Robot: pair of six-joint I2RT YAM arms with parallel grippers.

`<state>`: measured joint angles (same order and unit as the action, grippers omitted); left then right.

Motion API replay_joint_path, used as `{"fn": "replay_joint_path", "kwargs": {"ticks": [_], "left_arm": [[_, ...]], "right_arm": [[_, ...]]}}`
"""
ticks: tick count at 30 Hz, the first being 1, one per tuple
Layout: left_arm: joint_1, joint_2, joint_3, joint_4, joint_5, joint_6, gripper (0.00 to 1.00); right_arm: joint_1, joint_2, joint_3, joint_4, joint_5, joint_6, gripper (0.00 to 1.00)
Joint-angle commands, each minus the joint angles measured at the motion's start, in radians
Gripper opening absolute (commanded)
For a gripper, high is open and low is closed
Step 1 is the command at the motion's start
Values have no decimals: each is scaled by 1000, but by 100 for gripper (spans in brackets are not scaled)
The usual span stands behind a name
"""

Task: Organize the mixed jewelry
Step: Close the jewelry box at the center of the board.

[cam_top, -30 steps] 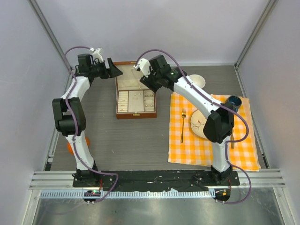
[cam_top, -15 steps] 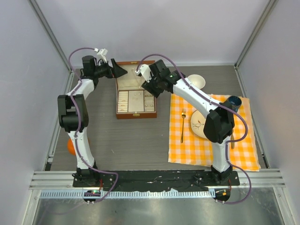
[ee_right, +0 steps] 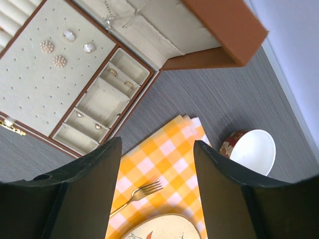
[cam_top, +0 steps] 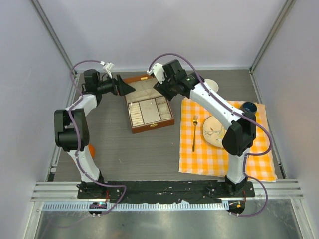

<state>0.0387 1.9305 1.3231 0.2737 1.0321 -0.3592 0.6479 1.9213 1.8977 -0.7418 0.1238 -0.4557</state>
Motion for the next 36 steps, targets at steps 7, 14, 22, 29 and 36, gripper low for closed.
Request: {"fn": "replay_joint_path", "kwargs": {"ticks": [7,14,22,29,36], "left_arm": [[-14,-295,-182,-461,-76,406,93],[-14,-465,-258,-570,-96,459,100],[-14,-616,-315,-698,-116,496,100],[-14,-720,-344,-812,-132,571,100],[-81,-732,-352,-677,-159,453,100]], "right_arm": [[-5,-140,-26,-16,24,51,66],[-4,-189,-81,-11,19,65,66],[-4,-223,-120,-8,27,63,66],[-4,-255,-158,-7,31,61,66],[-5,-246,-186,7,14,66,66]]}}
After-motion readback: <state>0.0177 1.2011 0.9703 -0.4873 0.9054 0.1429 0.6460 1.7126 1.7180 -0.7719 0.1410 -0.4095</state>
